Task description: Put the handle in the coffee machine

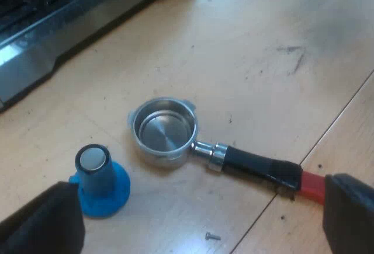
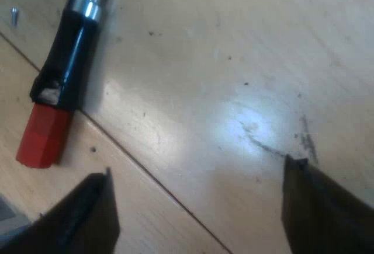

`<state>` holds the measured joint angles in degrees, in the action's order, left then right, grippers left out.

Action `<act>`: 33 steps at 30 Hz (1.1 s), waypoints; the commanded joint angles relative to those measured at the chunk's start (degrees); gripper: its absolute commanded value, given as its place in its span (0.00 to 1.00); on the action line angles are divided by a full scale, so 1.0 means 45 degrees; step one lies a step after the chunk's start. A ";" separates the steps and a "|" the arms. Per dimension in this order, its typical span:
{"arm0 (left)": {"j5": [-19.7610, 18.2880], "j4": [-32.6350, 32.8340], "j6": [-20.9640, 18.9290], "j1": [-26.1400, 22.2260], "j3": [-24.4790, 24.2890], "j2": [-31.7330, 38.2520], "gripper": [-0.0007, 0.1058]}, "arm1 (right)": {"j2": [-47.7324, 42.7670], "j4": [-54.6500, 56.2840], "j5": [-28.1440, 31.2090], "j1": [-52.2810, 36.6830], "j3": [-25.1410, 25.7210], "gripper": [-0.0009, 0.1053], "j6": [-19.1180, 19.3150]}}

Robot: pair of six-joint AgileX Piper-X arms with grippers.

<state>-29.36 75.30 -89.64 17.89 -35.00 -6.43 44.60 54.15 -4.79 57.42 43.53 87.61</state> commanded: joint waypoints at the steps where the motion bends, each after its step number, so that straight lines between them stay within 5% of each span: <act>1: -0.0088 -0.0138 -0.0230 0.0028 -0.0043 -0.0045 0.80 | 0.0810 -0.0770 0.0272 0.0738 0.0110 0.42 -0.0580; 11: 0.1006 0.0115 -0.0325 0.0678 -0.0043 -0.1121 0.80 | 0.3462 -0.2601 0.0270 0.1894 0.0110 0.01 -0.1522; 18: 0.1590 0.0044 -0.0301 0.0948 -0.0043 -0.1846 0.80 | 0.4947 -0.3592 0.0250 0.1988 0.0221 0.01 -0.2912; 25: 0.3084 0.0804 -0.0599 0.0953 -0.0043 -0.1934 0.80 | 0.6914 -0.3680 -0.0802 0.1988 0.1340 0.01 -0.2946; 33: 0.3164 0.1022 -0.0789 0.0953 -0.0043 -0.1934 0.80 | 0.8732 -0.3680 -0.2127 0.1988 0.2097 0.01 -0.2946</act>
<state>-15.77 79.64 -92.62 22.08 -35.02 -15.09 82.63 37.02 -12.41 66.36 52.04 74.56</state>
